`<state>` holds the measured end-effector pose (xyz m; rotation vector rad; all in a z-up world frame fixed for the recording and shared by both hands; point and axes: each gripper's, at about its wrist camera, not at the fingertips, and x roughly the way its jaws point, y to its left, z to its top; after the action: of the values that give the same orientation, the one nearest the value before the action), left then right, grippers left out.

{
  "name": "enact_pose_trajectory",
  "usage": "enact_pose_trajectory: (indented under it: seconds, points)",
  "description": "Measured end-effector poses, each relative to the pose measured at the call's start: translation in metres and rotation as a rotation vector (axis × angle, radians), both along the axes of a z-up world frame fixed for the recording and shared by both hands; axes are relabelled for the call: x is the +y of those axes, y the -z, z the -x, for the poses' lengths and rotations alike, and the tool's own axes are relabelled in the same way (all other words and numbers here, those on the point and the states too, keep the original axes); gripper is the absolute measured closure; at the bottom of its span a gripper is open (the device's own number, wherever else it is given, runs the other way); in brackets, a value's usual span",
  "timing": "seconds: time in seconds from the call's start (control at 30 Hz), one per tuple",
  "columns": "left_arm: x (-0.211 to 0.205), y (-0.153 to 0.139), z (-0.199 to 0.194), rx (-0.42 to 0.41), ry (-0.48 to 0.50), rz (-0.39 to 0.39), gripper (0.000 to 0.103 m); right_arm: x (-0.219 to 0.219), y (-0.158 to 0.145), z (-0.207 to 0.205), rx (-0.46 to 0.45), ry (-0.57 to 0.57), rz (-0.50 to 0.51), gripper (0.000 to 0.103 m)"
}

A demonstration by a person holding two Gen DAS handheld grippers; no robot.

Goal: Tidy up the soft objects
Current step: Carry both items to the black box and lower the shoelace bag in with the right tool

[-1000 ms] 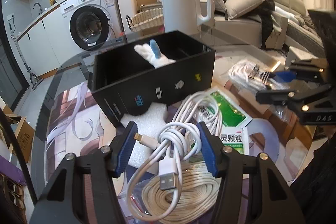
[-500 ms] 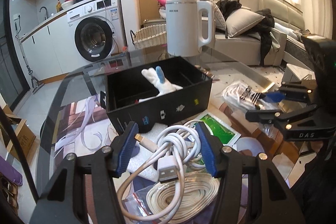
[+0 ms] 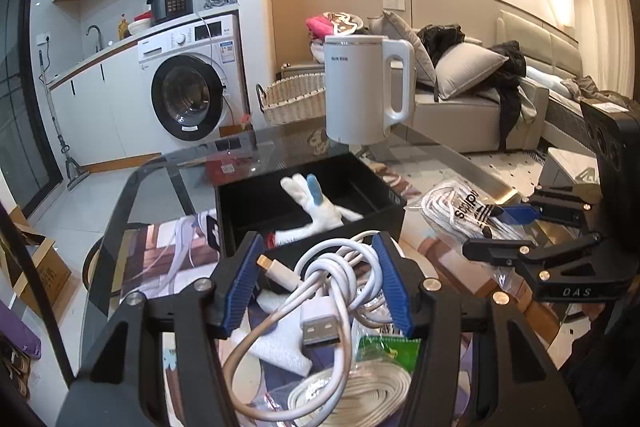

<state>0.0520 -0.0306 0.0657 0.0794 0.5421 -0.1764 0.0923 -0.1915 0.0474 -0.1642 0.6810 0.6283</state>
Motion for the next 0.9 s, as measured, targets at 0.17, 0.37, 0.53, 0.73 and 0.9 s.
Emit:
enact_pose_trajectory:
  seconds: [0.17, 0.37, 0.53, 0.73, 0.9]
  points:
    - [0.002, -0.013, -0.003, -0.03, -0.002, 0.009, 0.047, 0.002, -0.015, 0.002, -0.048, -0.005, -0.04, 0.061]
    - [0.008, -0.021, -0.011, -0.047, -0.008, 0.032, 0.047, 0.006, -0.03, -0.004, -0.082, -0.003, -0.075, 0.061]
    - [0.014, -0.019, -0.024, -0.044, -0.019, 0.052, 0.047, 0.013, -0.036, -0.014, -0.091, -0.001, -0.092, 0.061]
    - [0.025, -0.022, -0.039, -0.049, -0.037, 0.062, 0.047, 0.024, -0.039, -0.031, -0.095, 0.008, -0.107, 0.061]
    - [0.034, -0.023, -0.054, -0.061, -0.055, 0.068, 0.047, 0.031, -0.038, -0.042, -0.088, 0.017, -0.113, 0.061]
